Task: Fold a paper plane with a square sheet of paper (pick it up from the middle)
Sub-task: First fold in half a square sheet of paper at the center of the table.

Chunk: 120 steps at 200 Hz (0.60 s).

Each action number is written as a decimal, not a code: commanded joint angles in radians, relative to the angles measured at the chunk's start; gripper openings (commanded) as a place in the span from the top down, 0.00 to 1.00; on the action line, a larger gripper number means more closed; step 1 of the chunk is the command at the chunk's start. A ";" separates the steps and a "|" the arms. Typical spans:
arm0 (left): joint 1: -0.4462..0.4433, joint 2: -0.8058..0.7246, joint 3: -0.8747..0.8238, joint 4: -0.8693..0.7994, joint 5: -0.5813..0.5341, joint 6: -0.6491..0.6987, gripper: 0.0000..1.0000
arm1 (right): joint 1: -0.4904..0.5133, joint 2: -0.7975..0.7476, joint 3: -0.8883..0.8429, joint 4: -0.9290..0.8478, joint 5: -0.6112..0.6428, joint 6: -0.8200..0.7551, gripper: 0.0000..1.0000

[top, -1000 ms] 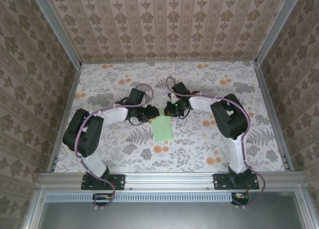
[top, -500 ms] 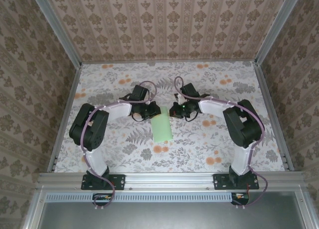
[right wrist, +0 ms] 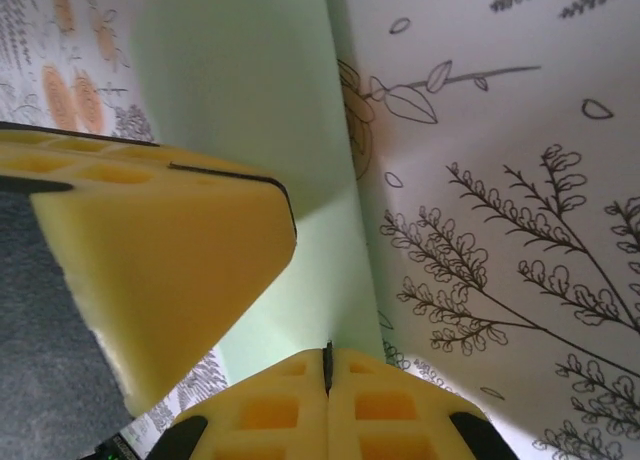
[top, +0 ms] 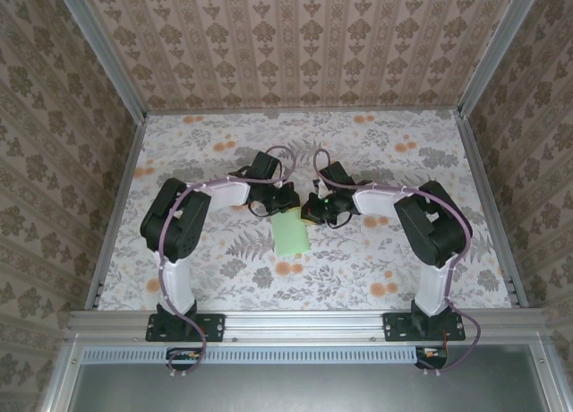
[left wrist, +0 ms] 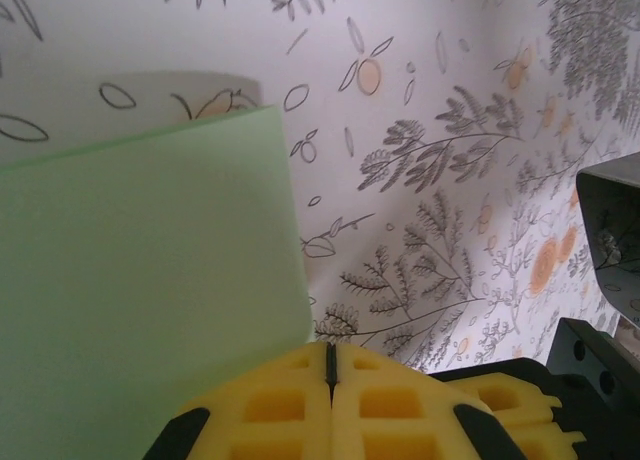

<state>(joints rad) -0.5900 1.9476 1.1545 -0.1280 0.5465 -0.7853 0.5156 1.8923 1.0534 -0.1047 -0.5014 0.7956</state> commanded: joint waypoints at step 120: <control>-0.009 0.047 -0.026 -0.019 -0.032 0.009 0.98 | 0.006 0.052 0.013 -0.001 0.005 0.010 1.00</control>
<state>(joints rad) -0.5968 1.9820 1.1519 -0.1276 0.5354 -0.7853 0.5163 1.9312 1.0615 -0.1024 -0.5049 0.8082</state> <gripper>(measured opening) 0.048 0.061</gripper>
